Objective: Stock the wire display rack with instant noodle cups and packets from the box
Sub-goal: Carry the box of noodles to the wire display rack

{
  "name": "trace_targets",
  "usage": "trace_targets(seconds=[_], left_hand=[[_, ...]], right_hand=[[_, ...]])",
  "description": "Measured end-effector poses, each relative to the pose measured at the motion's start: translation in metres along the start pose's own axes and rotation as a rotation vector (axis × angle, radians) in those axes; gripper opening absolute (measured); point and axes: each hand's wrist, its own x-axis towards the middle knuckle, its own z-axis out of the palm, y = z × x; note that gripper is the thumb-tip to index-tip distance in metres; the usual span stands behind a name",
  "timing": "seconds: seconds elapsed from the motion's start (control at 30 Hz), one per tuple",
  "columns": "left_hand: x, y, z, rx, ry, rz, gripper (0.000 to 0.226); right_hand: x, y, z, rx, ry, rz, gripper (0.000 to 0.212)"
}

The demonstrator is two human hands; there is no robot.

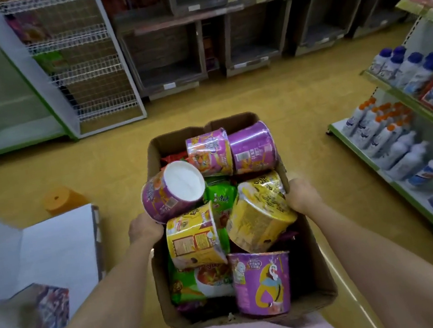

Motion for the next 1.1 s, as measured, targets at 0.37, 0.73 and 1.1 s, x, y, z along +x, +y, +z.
trace_targets(seconds=[0.37, 0.73, 1.1], left_hand=[[0.103, 0.083, -0.007, 0.000, 0.059, -0.137, 0.021], [0.210, 0.226, -0.054, 0.133, 0.184, -0.064, 0.017], [0.393, 0.315, -0.067, 0.204, 0.053, 0.054, 0.018]], right_hand=[[0.176, -0.070, -0.039, -0.153, -0.069, -0.159, 0.030], [0.332, -0.109, -0.111, -0.061, -0.068, -0.130, 0.028], [0.465, -0.164, -0.133, -0.114, -0.097, -0.006, 0.032]])
